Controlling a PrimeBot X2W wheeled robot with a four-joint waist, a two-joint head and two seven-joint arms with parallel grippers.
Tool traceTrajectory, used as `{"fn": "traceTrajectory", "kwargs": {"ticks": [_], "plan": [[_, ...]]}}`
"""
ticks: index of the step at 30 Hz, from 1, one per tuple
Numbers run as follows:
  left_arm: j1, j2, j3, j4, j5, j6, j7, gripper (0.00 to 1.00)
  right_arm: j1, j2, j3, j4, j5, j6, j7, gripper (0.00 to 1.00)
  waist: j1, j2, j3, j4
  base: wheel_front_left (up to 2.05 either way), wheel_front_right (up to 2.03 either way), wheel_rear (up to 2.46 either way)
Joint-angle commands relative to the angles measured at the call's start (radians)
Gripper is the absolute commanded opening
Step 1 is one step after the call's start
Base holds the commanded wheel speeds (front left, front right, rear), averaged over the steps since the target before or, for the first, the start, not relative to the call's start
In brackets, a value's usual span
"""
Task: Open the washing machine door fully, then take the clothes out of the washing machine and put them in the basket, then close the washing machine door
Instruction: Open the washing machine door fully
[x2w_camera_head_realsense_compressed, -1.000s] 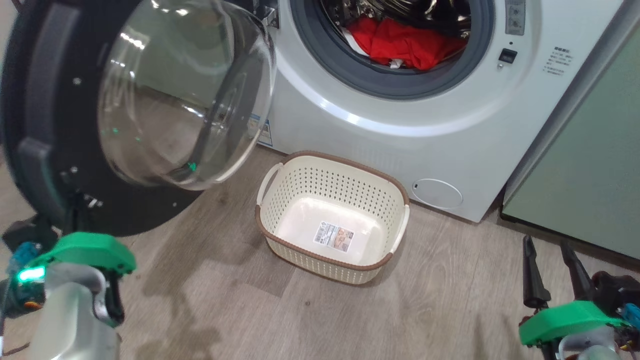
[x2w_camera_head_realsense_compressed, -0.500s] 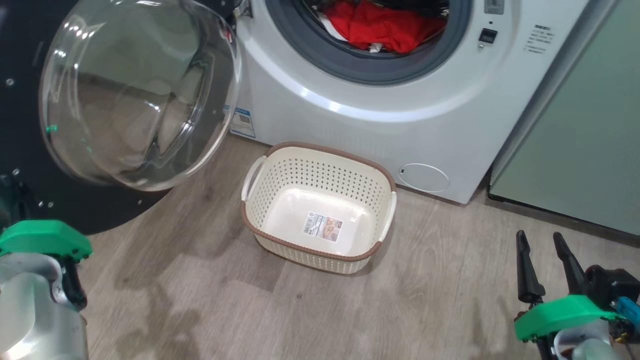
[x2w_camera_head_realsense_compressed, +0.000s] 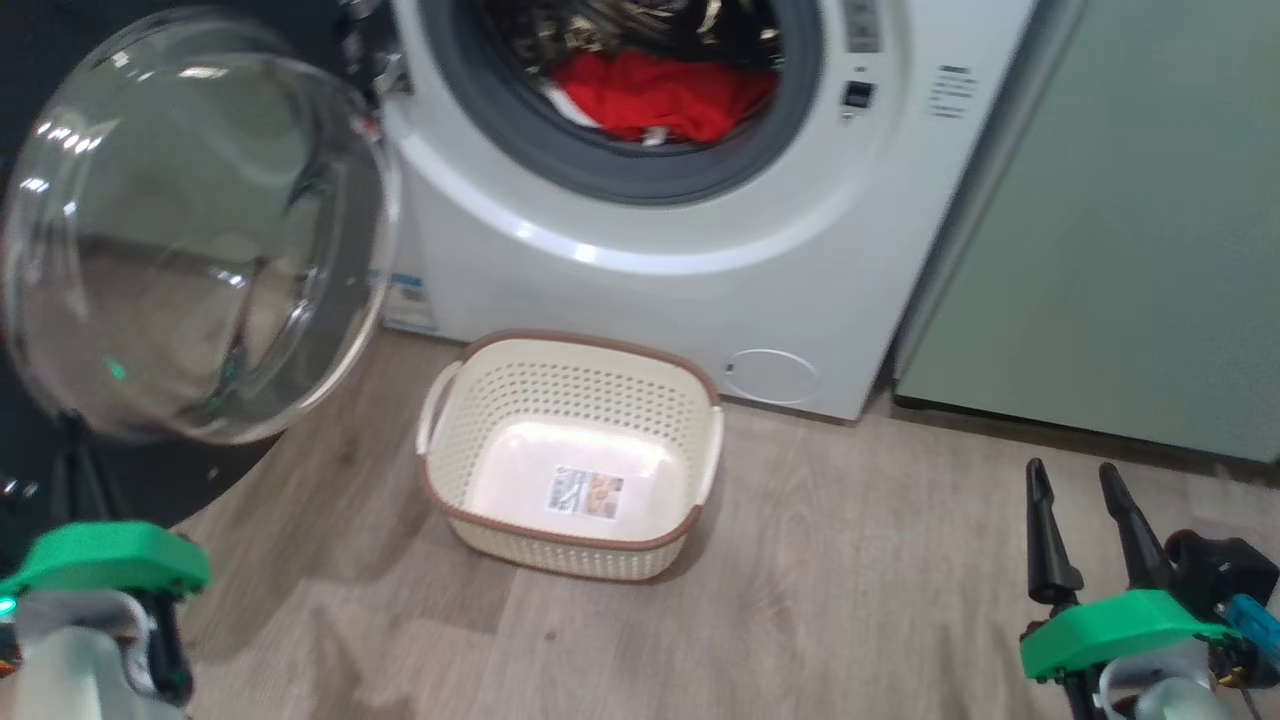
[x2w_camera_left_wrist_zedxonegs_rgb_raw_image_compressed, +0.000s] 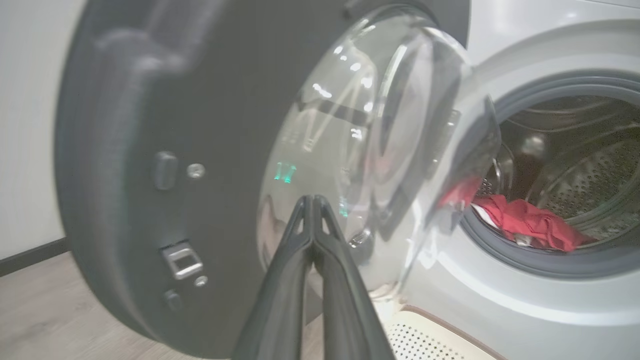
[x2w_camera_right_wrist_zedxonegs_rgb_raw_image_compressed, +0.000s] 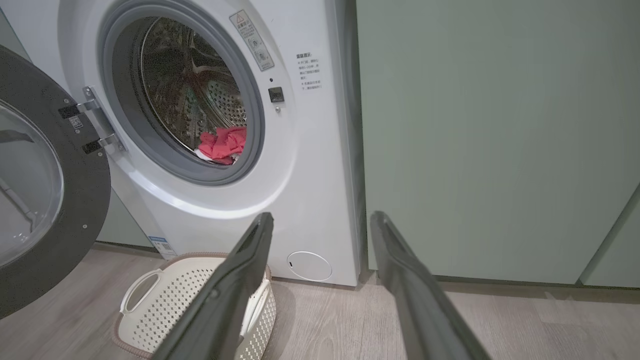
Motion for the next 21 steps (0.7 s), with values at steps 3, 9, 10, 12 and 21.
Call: {"fn": "traceTrajectory", "kwargs": {"ticks": [3, 9, 10, 12, 21], "plan": [[0.013, 0.004, -0.019, -0.074, 0.015, -0.014, -0.006, 0.00, -0.016, 0.005, 0.027, -0.036, 0.002, -0.001, -0.006, 1.00, 0.0000, 0.0000, -0.016, -0.070, 0.00, 0.00, 0.00], [0.079, -0.017, -0.102, -0.115, 0.022, -0.022, -0.006, 1.00, -0.020, 0.010, 0.028, -0.042, 0.001, -0.001, -0.006, 1.00, 0.0000, 0.0000, -0.020, -0.151, 0.00, 0.00, 0.00], [0.088, -0.019, -0.116, -0.117, 0.018, -0.022, -0.006, 1.00, -0.021, 0.011, 0.027, -0.044, -0.001, -0.001, -0.006, 1.00, 0.0000, 0.0000, -0.020, -0.167, 0.00, 0.00, 0.00], [0.100, -0.023, -0.137, -0.116, 0.003, -0.023, -0.006, 1.00, -0.024, 0.011, 0.028, -0.051, -0.004, -0.001, -0.006, 1.00, 0.0000, 0.0000, -0.019, -0.201, 0.00, 0.00, 0.00], [0.114, -0.014, -0.252, -0.093, -0.035, -0.024, -0.006, 1.00, -0.023, -0.005, 0.050, -0.091, -0.042, -0.001, -0.006, 1.00, 0.0000, 0.0000, -0.012, -0.321, 0.00, 0.00, 0.00]]}}
